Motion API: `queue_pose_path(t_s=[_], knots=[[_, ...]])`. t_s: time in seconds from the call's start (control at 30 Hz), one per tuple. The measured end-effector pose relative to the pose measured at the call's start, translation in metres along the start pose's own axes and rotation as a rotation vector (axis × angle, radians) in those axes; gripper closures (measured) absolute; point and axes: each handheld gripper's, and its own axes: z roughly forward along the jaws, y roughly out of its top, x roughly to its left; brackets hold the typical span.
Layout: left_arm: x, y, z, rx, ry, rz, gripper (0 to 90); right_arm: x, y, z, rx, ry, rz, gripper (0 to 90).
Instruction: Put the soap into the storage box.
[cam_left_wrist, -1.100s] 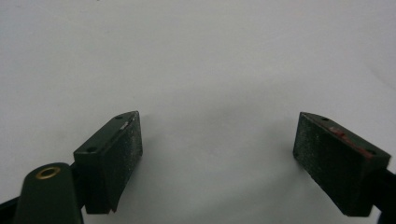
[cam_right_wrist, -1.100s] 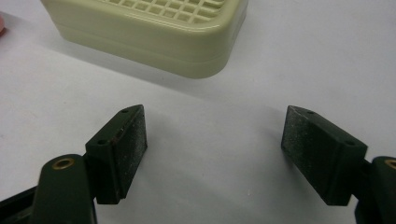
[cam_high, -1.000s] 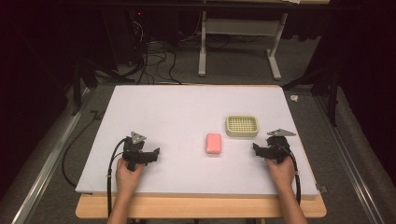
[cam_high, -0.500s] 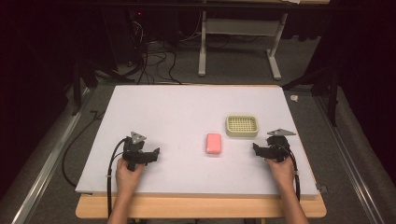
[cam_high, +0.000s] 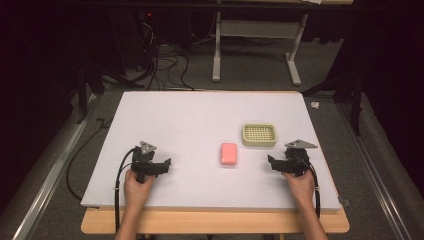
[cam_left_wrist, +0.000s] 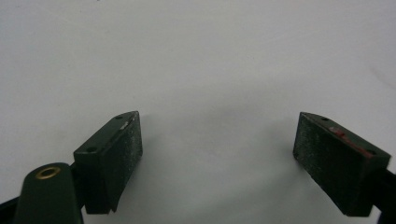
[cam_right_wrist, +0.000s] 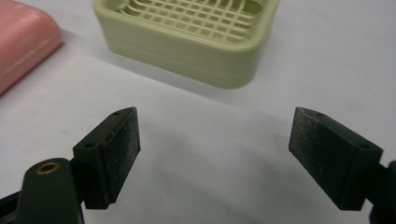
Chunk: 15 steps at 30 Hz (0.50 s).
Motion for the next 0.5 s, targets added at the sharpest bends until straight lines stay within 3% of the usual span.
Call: queue_pose_path(t_s=[0.5], knots=[[0.000, 0.000, 0.000, 0.000, 0.000, 0.000, 16.2, 0.035, 0.015, -0.013, -0.093, 0.117, -0.094, 19.0]])
